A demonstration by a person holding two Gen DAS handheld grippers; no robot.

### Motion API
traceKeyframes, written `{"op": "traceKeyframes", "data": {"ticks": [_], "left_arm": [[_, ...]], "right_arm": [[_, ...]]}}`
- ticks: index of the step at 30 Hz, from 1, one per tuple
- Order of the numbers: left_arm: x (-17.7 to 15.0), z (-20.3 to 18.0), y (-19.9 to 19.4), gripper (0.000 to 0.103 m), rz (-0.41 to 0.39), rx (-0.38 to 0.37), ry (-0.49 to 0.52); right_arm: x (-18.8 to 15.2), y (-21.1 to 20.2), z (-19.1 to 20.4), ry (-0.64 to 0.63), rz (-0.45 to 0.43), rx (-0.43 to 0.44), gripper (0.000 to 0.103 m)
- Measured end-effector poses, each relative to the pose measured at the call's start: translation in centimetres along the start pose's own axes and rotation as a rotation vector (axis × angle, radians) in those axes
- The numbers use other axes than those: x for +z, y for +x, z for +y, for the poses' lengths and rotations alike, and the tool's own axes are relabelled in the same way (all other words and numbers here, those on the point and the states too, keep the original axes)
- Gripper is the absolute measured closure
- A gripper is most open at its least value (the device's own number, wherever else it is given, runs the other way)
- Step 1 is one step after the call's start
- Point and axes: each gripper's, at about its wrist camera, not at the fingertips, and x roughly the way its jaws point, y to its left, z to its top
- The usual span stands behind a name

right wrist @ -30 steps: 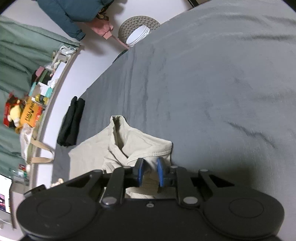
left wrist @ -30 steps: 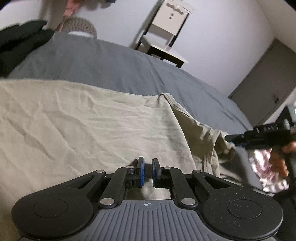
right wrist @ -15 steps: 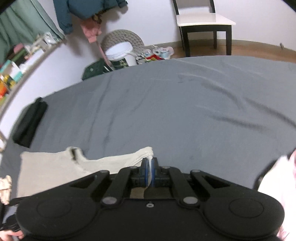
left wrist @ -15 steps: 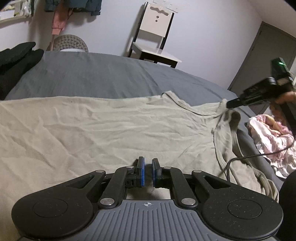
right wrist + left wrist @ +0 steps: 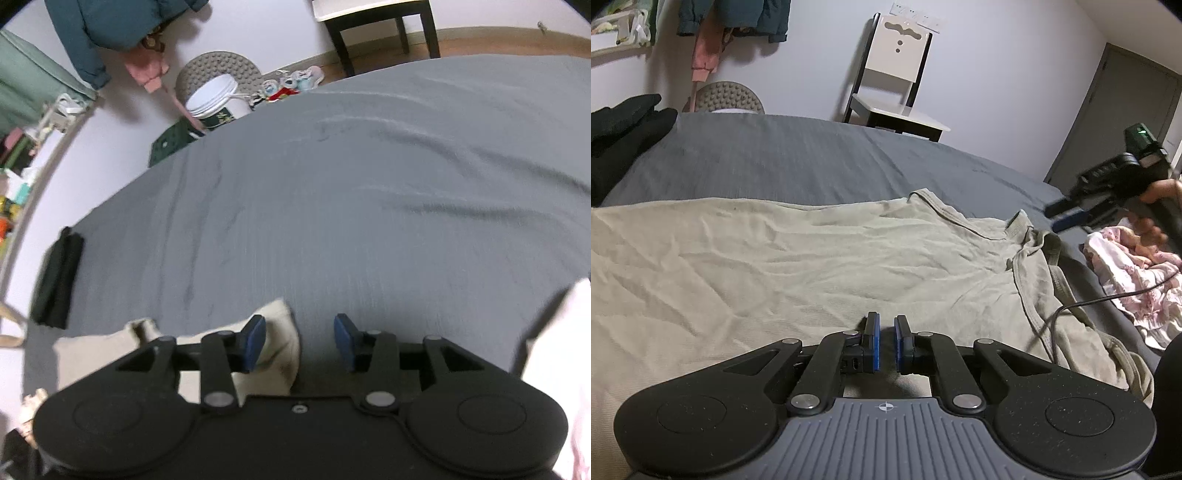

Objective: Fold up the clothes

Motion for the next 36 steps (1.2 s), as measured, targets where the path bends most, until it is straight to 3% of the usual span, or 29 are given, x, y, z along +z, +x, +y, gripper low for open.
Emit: {"op": "traceKeyframes", "data": {"ticks": [2, 9, 10, 12, 17, 23, 25, 27, 28, 34, 36], "left_arm": [[0.0, 0.0, 0.0, 0.095, 0.001, 0.002, -0.002], [0.1, 0.0, -0.1, 0.095, 0.006, 0.007, -0.002], [0.1, -0.1, -0.1, 0.095, 0.006, 0.008, -0.001], [0.1, -0.2, -0.1, 0.095, 0.005, 0.013, 0.002], [-0.1, -0.2, -0.1, 0.095, -0.001, 0.011, 0.007], [0.0, 0.2, -0.1, 0.095, -0.002, -0.002, -0.009], [0.1, 0.1, -0.1, 0.095, 0.000, 0.001, -0.007], [0.1, 0.0, -0.1, 0.095, 0.001, 0.005, -0.004], [0.1, 0.0, -0.1, 0.095, 0.000, 0.005, -0.003], [0.1, 0.0, -0.1, 0.095, 0.000, 0.001, -0.009], [0.1, -0.1, -0.1, 0.095, 0.000, 0.002, -0.011]], "right_arm": [[-0.9, -0.6, 0.4, -0.019, 0.028, 0.000, 0.064], [-3.8, -0.5, 3.0, -0.177, -0.002, -0.082, 0.064], [-4.1, -0.3, 3.4, -0.197, -0.005, -0.096, 0.065], [-4.7, 0.2, 4.2, -0.238, -0.011, -0.124, 0.092], [-5.7, 0.6, 4.8, -0.284, -0.063, -0.249, 0.098], [-6.7, 0.2, 3.0, -0.212, -0.069, -0.291, 0.098], [-6.9, 0.0, 2.4, -0.185, -0.064, -0.294, 0.097], [-6.6, -0.2, 1.9, -0.146, -0.031, -0.252, 0.079], [-6.4, -0.3, 1.7, -0.135, -0.021, -0.236, 0.076], [-4.0, -1.0, 2.4, -0.167, -0.033, -0.195, 0.070], [-3.2, -1.3, 2.6, -0.178, -0.037, -0.181, 0.049]]}}
